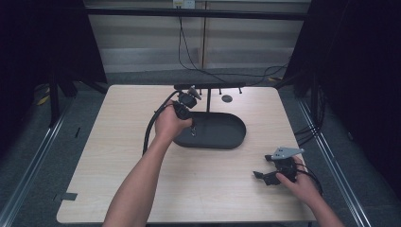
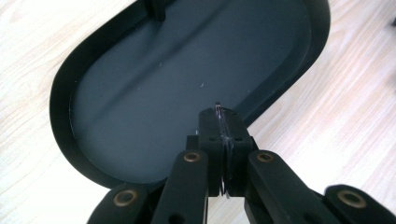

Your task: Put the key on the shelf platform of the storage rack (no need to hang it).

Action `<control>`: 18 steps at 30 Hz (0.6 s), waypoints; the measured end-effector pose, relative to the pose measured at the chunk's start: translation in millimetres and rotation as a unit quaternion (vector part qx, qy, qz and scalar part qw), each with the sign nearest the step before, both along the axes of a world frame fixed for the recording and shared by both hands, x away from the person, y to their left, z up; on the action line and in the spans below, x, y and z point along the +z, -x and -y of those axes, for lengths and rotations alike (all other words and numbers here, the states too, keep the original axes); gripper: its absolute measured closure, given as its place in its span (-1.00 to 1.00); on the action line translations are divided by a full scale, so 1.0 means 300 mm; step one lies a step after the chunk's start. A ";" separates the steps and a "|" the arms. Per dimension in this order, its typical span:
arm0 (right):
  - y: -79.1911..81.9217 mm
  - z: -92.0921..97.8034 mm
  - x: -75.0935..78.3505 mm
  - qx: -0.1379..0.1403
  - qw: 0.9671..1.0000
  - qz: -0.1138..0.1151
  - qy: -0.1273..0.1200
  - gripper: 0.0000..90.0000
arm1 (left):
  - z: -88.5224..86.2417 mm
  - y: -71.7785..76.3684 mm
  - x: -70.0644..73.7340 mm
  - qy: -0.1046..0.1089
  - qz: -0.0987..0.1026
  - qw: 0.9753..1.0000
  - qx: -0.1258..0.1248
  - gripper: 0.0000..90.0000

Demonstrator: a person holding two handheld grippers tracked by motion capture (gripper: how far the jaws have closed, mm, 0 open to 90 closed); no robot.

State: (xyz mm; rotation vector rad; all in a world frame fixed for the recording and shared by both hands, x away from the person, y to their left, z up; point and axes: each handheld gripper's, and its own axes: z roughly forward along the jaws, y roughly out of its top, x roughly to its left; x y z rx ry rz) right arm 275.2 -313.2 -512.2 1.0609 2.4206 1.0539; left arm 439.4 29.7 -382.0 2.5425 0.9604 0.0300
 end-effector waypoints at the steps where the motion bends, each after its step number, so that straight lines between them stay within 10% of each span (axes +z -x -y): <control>1: 0.000 0.000 0.000 0.001 1.000 0.000 0.000 -0.70 | 0.003 -0.001 -0.005 -0.003 0.001 1.000 -0.001 0.97; 18: 0.000 0.000 0.000 0.002 1.000 0.000 0.000 -0.70 | 0.025 -0.027 -0.051 -0.019 0.010 1.000 -0.016 0.96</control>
